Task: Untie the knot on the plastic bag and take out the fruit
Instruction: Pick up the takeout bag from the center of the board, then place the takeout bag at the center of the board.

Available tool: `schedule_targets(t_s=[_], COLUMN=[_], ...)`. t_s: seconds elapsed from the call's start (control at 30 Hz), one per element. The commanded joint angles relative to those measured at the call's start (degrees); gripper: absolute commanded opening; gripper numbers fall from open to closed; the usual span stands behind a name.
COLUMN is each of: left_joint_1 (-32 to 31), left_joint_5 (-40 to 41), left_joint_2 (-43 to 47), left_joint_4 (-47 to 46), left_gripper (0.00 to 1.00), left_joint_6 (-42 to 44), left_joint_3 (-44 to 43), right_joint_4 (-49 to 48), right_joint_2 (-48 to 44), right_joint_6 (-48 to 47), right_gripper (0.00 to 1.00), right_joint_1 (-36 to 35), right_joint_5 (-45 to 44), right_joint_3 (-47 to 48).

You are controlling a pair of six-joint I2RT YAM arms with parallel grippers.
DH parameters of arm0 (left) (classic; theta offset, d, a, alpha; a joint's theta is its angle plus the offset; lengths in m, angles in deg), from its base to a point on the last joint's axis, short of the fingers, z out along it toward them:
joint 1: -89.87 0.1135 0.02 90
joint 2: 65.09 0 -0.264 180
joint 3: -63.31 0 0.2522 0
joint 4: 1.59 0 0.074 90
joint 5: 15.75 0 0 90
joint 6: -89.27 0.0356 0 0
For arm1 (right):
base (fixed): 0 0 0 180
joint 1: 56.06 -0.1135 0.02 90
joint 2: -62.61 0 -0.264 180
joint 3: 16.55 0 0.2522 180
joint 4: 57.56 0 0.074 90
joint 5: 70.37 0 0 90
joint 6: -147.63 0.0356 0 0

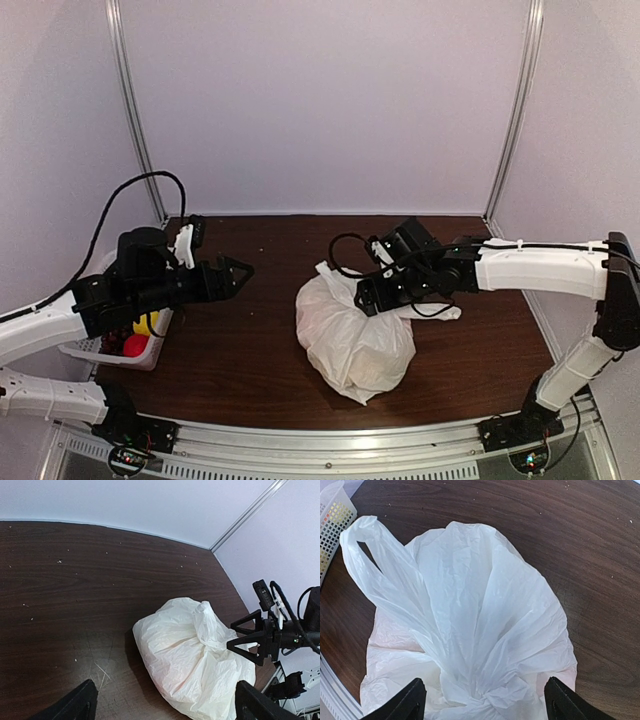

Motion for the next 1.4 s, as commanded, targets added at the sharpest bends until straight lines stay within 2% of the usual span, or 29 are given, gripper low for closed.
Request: schedule_targets(t_s=[0.0, 0.17, 0.23, 0.37, 0.47, 0.57, 0.7, 1.03, 1.17, 1.37], left_joint_1=[-0.18, -0.18, -0.18, -0.18, -0.17, -0.18, -0.18, -0.09, -0.10, -0.10], left_joint_5=[1.06, 0.96, 1.12, 0.99, 1.10, 1.15, 1.10, 1.01, 1.44, 1.11], left_joint_2=[-1.18, -2.03, -2.04, -1.81, -1.25, -0.38, 1.06, 6.42, 9.61, 11.70], left_joint_4=[-2.31, -2.51, -2.36, -1.50, -0.58, 0.26, 2.69, 8.79, 9.45, 11.11], left_gripper=[0.97, 0.97, 0.97, 0.97, 0.97, 0.97, 0.97, 0.97, 0.98, 0.97], left_joint_6=[0.17, 0.78, 1.10, 2.03, 2.62, 2.99, 4.38, 6.89, 6.63, 6.58], left_joint_3=[-1.09, -1.70, -1.82, -2.28, -2.59, -2.72, -4.14, -9.56, -9.71, -10.09], right_joint_4=[-0.49, -1.24, -1.91, -2.76, -3.00, -3.20, -4.80, -4.80, 0.11, -1.30], right_joint_2=[2.26, 4.42, 5.08, 5.55, 5.08, 3.62, 0.60, -2.17, 0.73, 3.57], right_joint_6=[1.18, 1.57, 1.79, 1.89, 1.62, -0.19, -6.54, -24.07, -29.62, -31.36], right_gripper=[0.83, 0.83, 0.79, 0.39, 0.14, 0.00, 0.00, 0.00, 0.00, 0.00], right_joint_1=[-1.33, -2.33, -2.55, -2.56, -2.66, -2.72, -2.65, -3.53, -5.82, -10.35], right_joint_5=[-3.23, -4.47, -4.78, -4.57, -4.52, -4.56, -0.82, 21.77, 22.76, 24.07], right_joint_3=[1.90, 2.12, 2.09, 2.71, 3.71, 5.16, 8.22, 14.24, 16.34, 13.72])
